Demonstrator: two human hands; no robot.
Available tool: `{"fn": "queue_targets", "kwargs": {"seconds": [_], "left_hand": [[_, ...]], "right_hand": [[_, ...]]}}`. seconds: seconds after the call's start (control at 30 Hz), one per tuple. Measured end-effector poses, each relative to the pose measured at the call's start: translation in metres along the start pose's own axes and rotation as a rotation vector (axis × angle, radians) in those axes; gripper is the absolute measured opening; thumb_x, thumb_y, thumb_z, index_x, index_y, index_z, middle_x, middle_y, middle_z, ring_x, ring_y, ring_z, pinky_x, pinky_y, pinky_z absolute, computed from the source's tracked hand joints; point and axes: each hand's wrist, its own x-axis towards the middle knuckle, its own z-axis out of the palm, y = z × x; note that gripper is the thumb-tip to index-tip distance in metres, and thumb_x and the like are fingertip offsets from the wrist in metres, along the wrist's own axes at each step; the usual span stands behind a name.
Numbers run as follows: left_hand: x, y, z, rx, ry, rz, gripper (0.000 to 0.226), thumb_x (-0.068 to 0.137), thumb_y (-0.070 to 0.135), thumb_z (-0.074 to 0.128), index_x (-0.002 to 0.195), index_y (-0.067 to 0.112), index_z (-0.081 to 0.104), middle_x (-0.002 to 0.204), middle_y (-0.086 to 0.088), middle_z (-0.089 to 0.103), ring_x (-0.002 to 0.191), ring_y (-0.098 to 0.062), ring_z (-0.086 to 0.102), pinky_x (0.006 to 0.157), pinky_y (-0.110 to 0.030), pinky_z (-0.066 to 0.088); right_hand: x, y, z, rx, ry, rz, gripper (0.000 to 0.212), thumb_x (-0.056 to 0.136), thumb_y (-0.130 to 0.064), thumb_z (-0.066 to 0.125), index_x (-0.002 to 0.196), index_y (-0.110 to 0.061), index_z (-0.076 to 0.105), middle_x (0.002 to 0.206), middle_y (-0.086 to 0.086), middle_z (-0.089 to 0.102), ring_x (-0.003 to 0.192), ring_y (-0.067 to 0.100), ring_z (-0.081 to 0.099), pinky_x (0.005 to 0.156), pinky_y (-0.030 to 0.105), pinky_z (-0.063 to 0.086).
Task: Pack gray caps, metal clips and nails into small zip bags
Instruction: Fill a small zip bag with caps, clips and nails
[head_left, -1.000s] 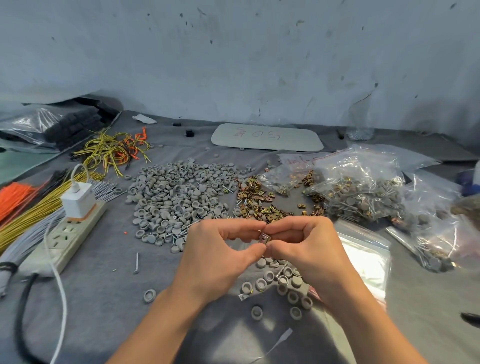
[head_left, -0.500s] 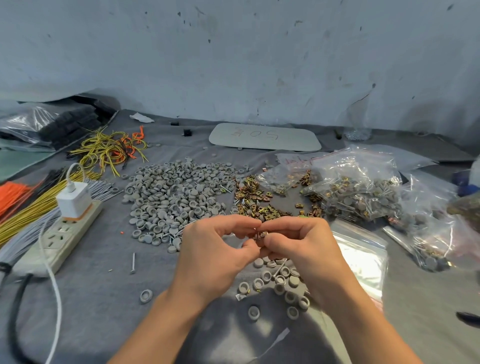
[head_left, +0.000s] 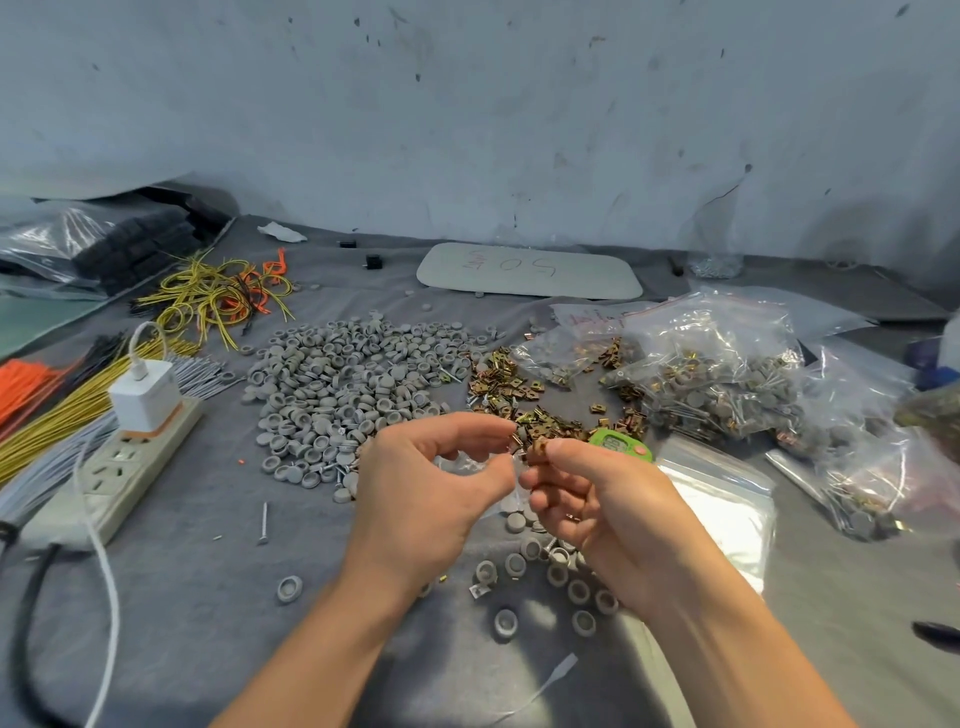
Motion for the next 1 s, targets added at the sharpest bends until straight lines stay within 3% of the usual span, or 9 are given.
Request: {"fn": "queue_targets", "kwargs": {"seconds": [0.1,0.33,0.47,0.53,0.6,0.67,0.83,0.93,1.0], "left_hand": [[0.000,0.002,0.001,0.023,-0.022,-0.017,0.021,0.071,0.024,0.081,0.085,0.040,0.082,0.083,0.024,0.076,0.083,0.005,0.073,0.077,-0.011,0.054],[0.002,-0.003,0.009,0.268,-0.098,0.034,0.035,0.075,0.026,0.089,0.080,0.058,0.076,0.097,0.035,0.068,0.101,0.012,0.060,0.083,0.000,0.038],[0.009,-0.005,0.003,0.280,-0.063,-0.026,0.024,0.081,0.041,0.083,0.100,0.054,0.076,0.113,0.026,0.068,0.109,0.019,0.055,0.090,0.000,0.036],[0.014,-0.008,-0.005,0.396,-0.163,-0.017,0.055,0.074,0.051,0.080,0.126,0.054,0.064,0.138,0.028,0.056,0.127,0.015,0.045,0.110,-0.015,0.035],[0.014,-0.010,-0.008,0.597,-0.405,-0.077,0.100,0.062,0.061,0.076,0.152,0.055,0.032,0.160,0.024,0.030,0.147,0.000,0.028,0.123,-0.035,0.028],[0.011,-0.013,-0.006,0.762,-0.539,-0.152,0.123,0.061,0.057,0.082,0.157,0.055,0.006,0.165,0.020,0.020,0.154,-0.011,0.019,0.126,-0.044,0.023],[0.011,-0.023,0.003,0.719,-0.360,-0.218,0.108,0.072,0.032,0.084,0.155,0.055,0.018,0.138,0.013,0.055,0.136,-0.023,0.048,0.112,-0.051,0.045],[0.012,-0.026,0.004,0.593,-0.283,-0.214,0.093,0.073,0.026,0.081,0.148,0.055,0.034,0.119,0.024,0.057,0.094,-0.009,0.064,0.087,-0.035,0.055],[0.012,-0.025,0.005,0.526,-0.278,-0.209,0.089,0.071,0.027,0.080,0.144,0.056,0.039,0.110,0.028,0.056,0.078,-0.005,0.061,0.076,-0.027,0.050]], "right_hand": [[0.001,0.003,0.005,0.079,-0.004,0.049,0.014,0.093,-0.004,0.063,0.093,0.007,0.071,0.077,0.019,0.071,0.054,0.019,0.065,0.044,0.020,0.051],[0.005,0.005,0.003,0.211,-0.024,0.118,0.023,0.092,0.011,0.055,0.108,0.011,0.071,0.087,0.018,0.067,0.061,0.018,0.064,0.052,0.024,0.058],[0.007,0.002,-0.003,0.262,0.052,0.110,0.022,0.090,0.022,0.053,0.093,0.009,0.071,0.078,0.020,0.072,0.061,0.022,0.070,0.052,0.024,0.059],[0.009,-0.002,-0.009,0.234,0.092,0.090,0.023,0.093,0.019,0.051,0.099,0.007,0.070,0.076,0.019,0.071,0.054,0.017,0.065,0.045,0.020,0.053],[0.012,-0.003,-0.015,0.153,0.133,0.046,0.020,0.094,0.013,0.055,0.105,0.004,0.069,0.077,0.016,0.073,0.050,0.011,0.058,0.039,0.016,0.044],[0.014,-0.004,-0.019,0.033,0.181,-0.014,0.015,0.093,0.008,0.062,0.105,0.001,0.068,0.078,0.014,0.075,0.045,0.008,0.051,0.037,0.015,0.037],[0.015,-0.002,-0.017,-0.283,0.271,-0.130,0.003,0.086,-0.014,0.081,0.083,-0.016,0.081,0.077,0.006,0.077,0.046,0.011,0.040,0.049,0.020,0.036],[0.017,-0.003,-0.012,-0.513,0.339,-0.262,0.007,0.083,-0.024,0.085,0.079,-0.028,0.082,0.071,-0.003,0.076,0.058,0.008,0.063,0.065,0.030,0.046],[0.021,-0.003,-0.006,-0.680,0.329,-0.361,0.012,0.081,-0.028,0.086,0.077,-0.038,0.081,0.065,-0.012,0.073,0.059,0.003,0.063,0.060,0.025,0.049]]}}
